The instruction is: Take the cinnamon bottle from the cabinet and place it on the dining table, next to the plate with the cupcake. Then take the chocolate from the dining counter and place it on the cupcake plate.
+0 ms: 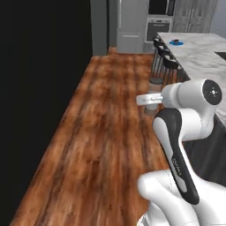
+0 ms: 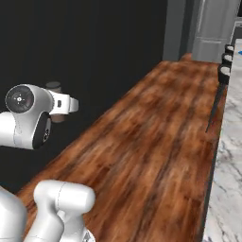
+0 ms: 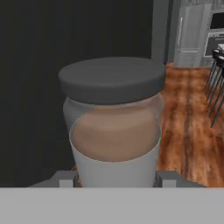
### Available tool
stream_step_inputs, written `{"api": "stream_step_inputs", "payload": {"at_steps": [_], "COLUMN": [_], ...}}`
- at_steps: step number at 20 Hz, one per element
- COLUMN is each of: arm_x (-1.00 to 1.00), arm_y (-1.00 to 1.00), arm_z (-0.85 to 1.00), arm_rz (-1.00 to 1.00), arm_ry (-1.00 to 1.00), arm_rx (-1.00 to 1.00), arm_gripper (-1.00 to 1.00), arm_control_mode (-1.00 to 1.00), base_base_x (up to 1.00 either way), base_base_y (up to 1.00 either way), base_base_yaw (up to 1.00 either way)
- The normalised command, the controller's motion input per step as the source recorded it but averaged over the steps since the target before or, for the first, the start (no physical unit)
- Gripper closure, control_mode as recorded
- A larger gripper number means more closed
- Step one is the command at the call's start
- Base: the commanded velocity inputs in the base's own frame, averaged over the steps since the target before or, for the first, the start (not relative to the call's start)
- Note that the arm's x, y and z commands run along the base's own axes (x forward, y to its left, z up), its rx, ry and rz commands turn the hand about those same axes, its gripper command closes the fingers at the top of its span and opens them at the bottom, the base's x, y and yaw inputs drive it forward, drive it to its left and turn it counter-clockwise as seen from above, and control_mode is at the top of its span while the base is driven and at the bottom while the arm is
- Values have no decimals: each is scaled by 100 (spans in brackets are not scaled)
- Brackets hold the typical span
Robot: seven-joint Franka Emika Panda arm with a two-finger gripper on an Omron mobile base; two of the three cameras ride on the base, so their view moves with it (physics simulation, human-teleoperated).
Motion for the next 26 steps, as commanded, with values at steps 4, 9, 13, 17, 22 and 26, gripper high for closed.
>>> {"api": "stream_step_inputs", "payload": {"at_steps": [4,9,13,17,22,26], "arm_x": [0,0,0,0,0,0], "arm_y": [0,0,0,0,0,0], "arm_z": [0,0,0,0,0,0], "arm_rz": [0,0,0,0,0,0], "arm_ry": [0,0,0,0,0,0], "arm_rx": [0,0,0,0,0,0], "arm_gripper": [100,100,100,100,100,100], "arm_control_mode": [100,100,100,100,100,100], "base_base_x": [100,100,100,100,100,100], "base_base_y": [35,38,45,48,63,65], "base_base_yaw": [-58,-52,-42,-31,-26,-26]}}
